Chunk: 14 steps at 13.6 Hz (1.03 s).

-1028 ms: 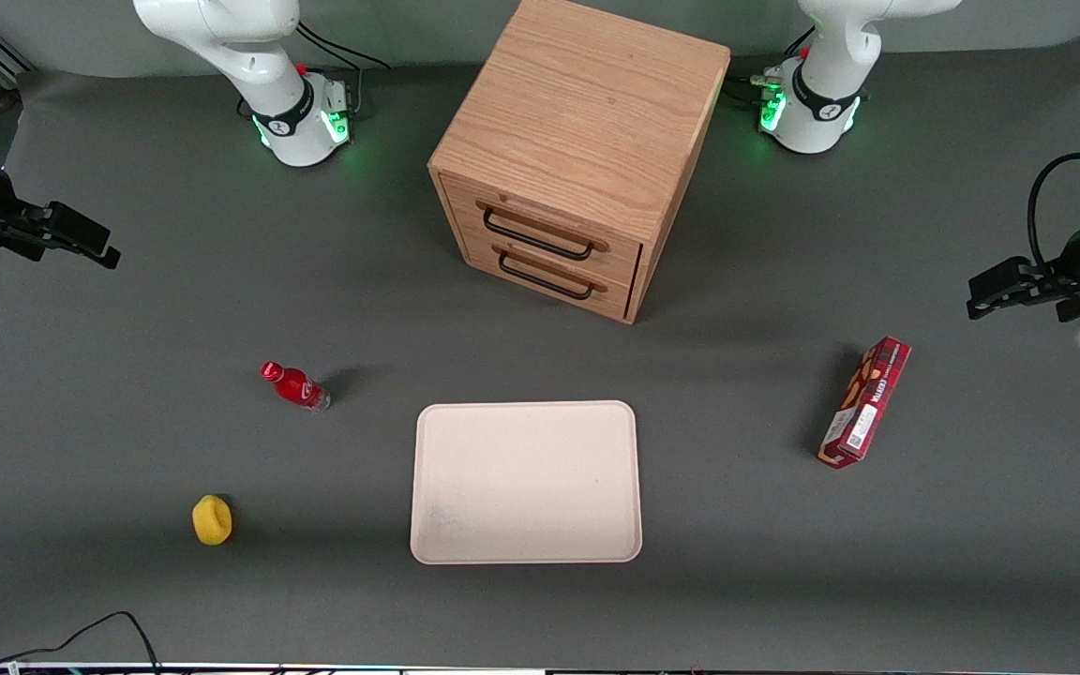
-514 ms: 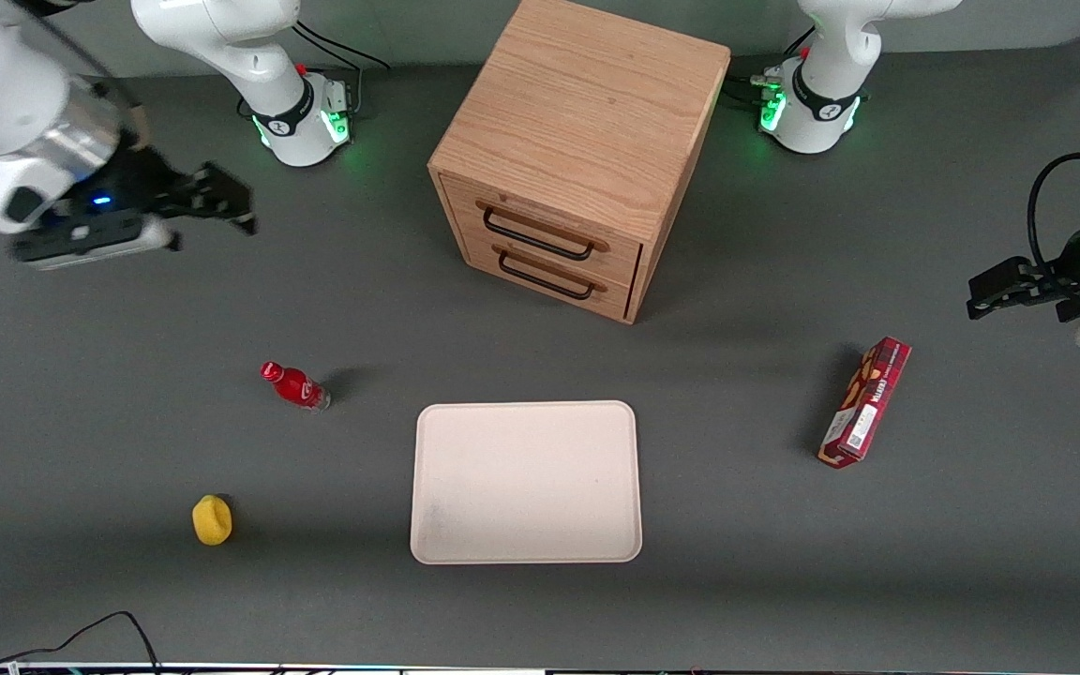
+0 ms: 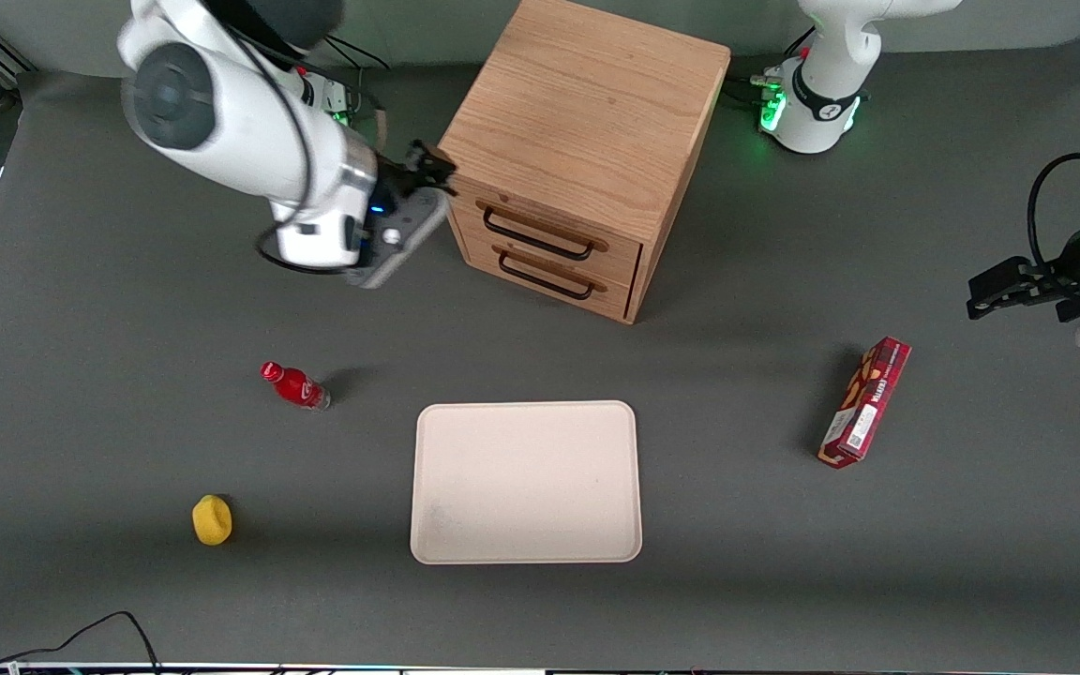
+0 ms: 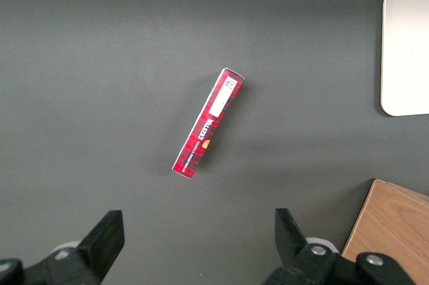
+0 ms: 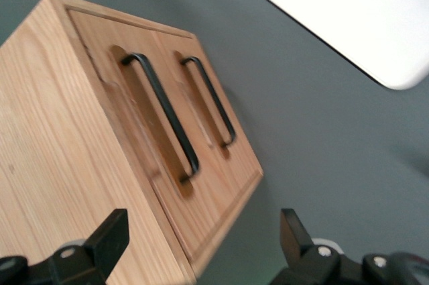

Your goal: Open upper drawer

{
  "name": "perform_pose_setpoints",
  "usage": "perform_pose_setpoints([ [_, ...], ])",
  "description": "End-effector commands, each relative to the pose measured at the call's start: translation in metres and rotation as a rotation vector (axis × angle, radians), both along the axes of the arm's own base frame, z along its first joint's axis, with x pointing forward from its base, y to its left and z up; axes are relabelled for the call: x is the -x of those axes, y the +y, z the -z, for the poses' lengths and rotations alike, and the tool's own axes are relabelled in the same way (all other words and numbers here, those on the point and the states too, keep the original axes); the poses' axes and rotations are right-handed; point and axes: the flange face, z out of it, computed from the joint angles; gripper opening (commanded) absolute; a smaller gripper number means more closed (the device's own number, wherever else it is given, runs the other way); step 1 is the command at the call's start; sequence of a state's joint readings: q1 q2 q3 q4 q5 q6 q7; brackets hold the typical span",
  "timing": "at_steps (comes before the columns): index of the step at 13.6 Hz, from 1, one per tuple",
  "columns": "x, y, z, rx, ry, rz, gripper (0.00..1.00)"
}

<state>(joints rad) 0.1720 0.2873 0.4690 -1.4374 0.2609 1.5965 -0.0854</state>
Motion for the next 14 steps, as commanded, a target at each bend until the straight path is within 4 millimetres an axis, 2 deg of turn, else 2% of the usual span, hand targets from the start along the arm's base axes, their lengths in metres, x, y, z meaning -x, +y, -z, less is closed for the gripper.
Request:
perform_pose_setpoints([
  [1,0.001,0.053,0.022,-0.027,-0.046,-0.123,1.0],
  [4,-0.001,0.081,0.059,-0.01,-0.123,-0.233,1.0],
  [6,0.008,0.099,0.069,-0.006,-0.169,-0.295,1.0],
  [14,0.018,0.102,0.107,0.008,-0.161,-0.397,1.0],
])
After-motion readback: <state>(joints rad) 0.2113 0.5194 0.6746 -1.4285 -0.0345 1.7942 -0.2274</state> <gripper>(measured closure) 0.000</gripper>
